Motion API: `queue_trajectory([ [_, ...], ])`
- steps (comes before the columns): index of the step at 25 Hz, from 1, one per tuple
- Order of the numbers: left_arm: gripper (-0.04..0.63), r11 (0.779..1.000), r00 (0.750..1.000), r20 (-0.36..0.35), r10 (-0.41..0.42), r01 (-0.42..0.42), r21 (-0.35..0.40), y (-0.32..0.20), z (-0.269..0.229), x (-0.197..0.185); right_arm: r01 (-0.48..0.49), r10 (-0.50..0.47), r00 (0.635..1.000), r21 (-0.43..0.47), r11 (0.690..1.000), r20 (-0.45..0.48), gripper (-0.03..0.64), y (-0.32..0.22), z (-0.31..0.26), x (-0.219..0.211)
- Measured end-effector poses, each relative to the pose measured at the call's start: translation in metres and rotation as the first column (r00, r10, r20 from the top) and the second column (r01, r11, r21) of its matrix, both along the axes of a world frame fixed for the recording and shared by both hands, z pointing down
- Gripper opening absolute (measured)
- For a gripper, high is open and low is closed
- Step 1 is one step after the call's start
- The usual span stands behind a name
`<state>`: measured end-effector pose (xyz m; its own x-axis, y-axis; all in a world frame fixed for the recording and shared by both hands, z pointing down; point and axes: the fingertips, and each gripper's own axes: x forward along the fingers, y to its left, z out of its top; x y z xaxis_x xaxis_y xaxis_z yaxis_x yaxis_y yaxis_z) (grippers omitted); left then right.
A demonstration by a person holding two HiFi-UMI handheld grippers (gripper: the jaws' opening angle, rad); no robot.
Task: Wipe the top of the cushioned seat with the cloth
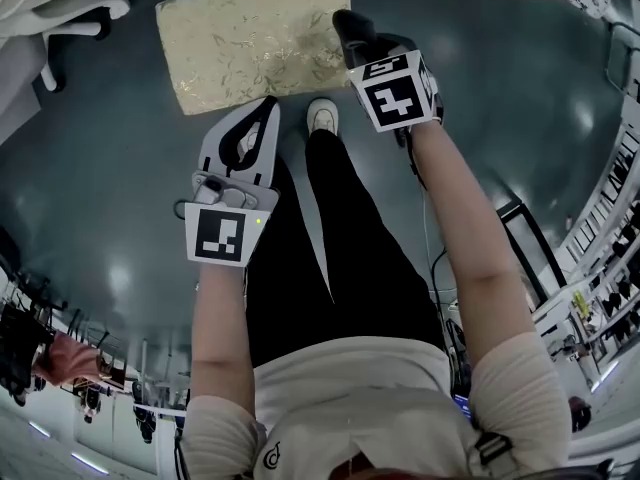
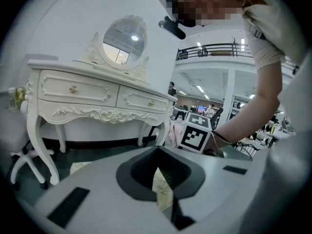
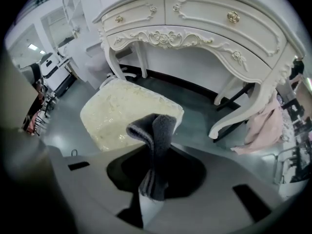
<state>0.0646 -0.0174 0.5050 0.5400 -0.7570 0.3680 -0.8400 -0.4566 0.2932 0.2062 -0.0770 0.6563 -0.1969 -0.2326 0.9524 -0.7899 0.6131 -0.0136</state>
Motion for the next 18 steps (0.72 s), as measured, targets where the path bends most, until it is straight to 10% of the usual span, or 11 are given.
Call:
queue_trajectory([
  [18, 0.014, 0.998, 0.998, 0.032, -0.058, 0.059, -0.025, 0.082, 0.003, -0.158, 0.023, 0.004, 0.979, -0.133, 0.991, 0.202, 0.077, 0.114, 0.010, -0.228],
])
